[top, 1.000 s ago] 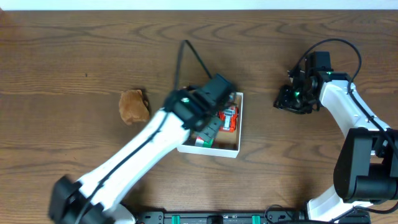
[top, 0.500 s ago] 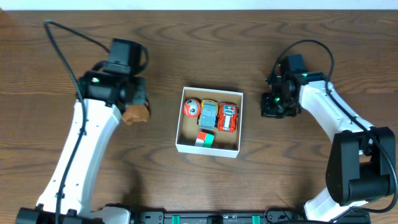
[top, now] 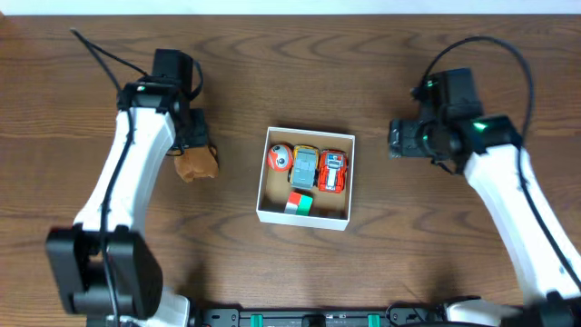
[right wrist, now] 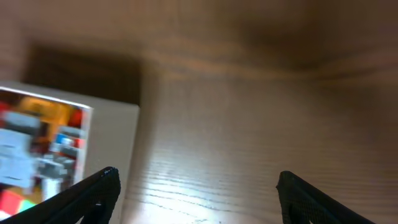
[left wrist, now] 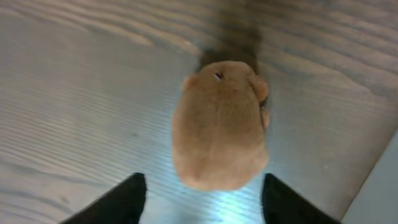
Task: Pack container
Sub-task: 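Move the left gripper to the brown plush bear and grasp it, then carry the brown bear over the box and lower it inside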
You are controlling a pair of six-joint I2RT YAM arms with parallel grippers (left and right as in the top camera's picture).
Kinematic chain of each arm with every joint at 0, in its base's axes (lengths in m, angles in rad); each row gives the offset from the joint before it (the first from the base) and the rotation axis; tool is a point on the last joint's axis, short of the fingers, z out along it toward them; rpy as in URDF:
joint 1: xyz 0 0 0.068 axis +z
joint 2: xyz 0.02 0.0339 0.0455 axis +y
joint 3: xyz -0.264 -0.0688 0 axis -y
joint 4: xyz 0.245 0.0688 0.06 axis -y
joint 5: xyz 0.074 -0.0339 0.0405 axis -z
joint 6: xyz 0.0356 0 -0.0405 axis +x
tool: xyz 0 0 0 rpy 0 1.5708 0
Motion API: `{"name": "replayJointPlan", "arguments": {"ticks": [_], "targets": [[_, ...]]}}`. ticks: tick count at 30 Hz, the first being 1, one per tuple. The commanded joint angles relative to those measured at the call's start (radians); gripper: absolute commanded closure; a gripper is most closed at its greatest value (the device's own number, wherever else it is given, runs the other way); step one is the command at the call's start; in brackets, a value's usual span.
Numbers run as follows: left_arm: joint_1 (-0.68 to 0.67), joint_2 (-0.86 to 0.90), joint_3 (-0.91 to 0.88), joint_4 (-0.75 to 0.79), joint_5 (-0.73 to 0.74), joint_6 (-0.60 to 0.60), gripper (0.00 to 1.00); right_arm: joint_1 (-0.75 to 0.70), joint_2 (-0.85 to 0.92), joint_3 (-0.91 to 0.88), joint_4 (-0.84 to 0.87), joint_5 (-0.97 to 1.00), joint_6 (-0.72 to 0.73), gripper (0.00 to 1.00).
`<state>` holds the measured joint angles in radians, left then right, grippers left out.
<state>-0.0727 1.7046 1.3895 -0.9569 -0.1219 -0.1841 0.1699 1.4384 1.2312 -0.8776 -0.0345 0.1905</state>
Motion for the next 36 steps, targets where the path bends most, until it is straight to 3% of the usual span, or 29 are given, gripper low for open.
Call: {"name": "replayJointPlan", "arguments": {"ticks": [1,8,15,17,19,21,22,29,36], "targets": [[0.004,0.061,0.004,0.009,0.026,-0.043,0.37,-0.014,-0.063,0.032,-0.018,0.039,-0.022,0.16],[0.005,0.15,0.004,0.024,0.026,-0.104,0.2,-0.023,-0.097,0.031,-0.047,0.039,-0.032,0.12],[0.004,0.219,-0.015,0.062,0.063,-0.106,0.18,-0.023,-0.097,0.031,-0.055,0.039,-0.039,0.12],[0.004,0.24,-0.019,0.066,0.09,-0.106,0.25,-0.023,-0.097,0.031,-0.058,0.039,-0.039,0.12],[0.004,0.252,-0.019,0.064,0.093,-0.106,0.53,-0.023,-0.097,0.031,-0.062,0.039,-0.039,0.12],[0.004,0.25,-0.019,0.062,0.092,-0.105,0.9,-0.023,-0.097,0.031,-0.064,0.039,-0.04,0.12],[0.005,0.246,-0.019,0.059,0.092,-0.105,0.94,-0.023,-0.097,0.031,-0.065,0.039,-0.04,0.12],[0.004,0.168,-0.005,0.0,0.092,-0.053,0.94,-0.023,-0.097,0.031,-0.068,0.043,-0.043,0.12],[-0.05,-0.114,0.009,-0.037,0.092,0.069,0.94,-0.027,-0.09,0.031,-0.069,0.054,-0.043,0.12]]}}
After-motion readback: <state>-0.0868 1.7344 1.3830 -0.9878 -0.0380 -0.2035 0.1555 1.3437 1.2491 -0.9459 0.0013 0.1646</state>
